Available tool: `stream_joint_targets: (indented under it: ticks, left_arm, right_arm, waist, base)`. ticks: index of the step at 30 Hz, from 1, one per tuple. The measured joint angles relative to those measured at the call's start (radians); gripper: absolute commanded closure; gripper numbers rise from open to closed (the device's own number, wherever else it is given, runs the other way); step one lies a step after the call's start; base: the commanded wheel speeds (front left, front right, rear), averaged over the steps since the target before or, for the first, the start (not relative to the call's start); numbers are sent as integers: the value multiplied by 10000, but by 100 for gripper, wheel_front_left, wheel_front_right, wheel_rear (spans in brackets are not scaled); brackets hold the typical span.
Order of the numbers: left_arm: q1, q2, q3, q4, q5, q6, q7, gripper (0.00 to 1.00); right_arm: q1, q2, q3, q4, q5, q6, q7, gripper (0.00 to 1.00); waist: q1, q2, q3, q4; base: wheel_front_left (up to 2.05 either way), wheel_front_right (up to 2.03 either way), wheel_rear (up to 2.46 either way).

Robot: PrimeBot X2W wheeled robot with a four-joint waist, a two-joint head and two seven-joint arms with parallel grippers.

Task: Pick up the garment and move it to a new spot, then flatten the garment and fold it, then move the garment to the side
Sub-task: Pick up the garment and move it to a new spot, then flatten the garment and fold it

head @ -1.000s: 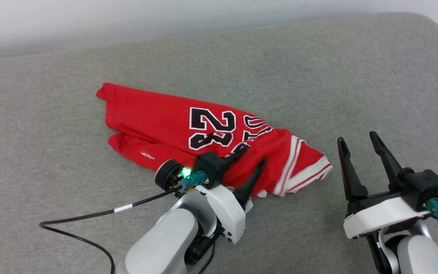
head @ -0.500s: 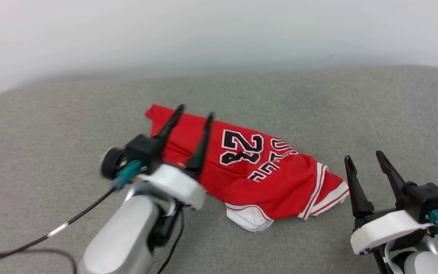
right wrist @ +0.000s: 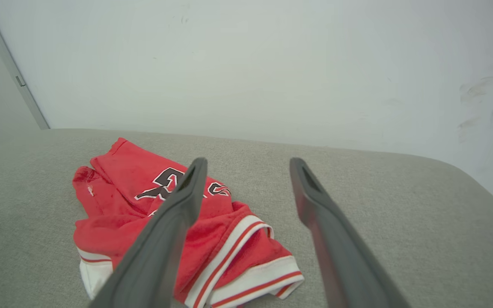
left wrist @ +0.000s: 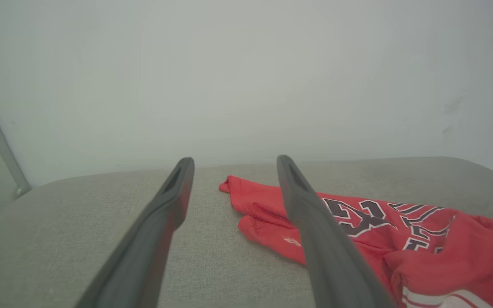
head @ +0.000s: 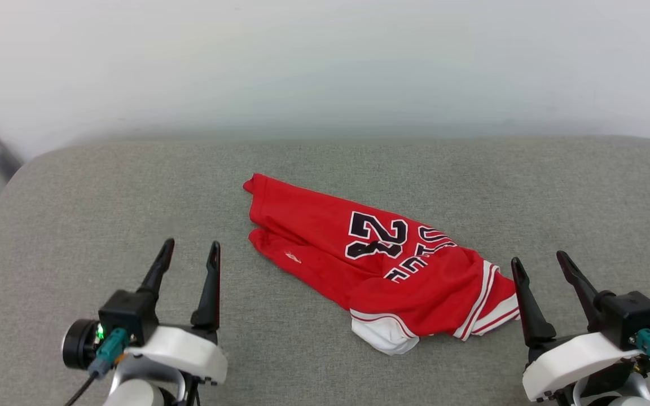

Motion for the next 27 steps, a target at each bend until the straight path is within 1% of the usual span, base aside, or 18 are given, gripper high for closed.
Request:
stream_joint_targets:
  ticks: [4, 19, 24, 27]
  left_arm:
    - [337, 10, -81, -171, 61, 104, 0, 0]
    - [427, 52, 148, -251, -17, 407, 0, 0]
    - [462, 67, 194, -316, -29, 491, 0, 0]
    - [462, 40, 201, -395, -29, 506, 0, 0]
  right_arm:
    - [38, 0, -36, -48, 63, 0, 52, 0]
    - [40, 0, 67, -92, 157, 0, 36, 0]
    - [44, 0, -596, 86, 234, 0, 349, 0]
    - [26, 0, -1166, 259, 121, 0, 872, 0]
  waist:
    - [0, 0, -17, -11]
    - [0, 0, -40, -197]
    - [0, 0, -20, -245]
    - [-1, 0, 76, -215]
  base:
    - [0, 0, 0]
    - [0, 0, 0]
    - [0, 0, 0]
    - [0, 0, 0]
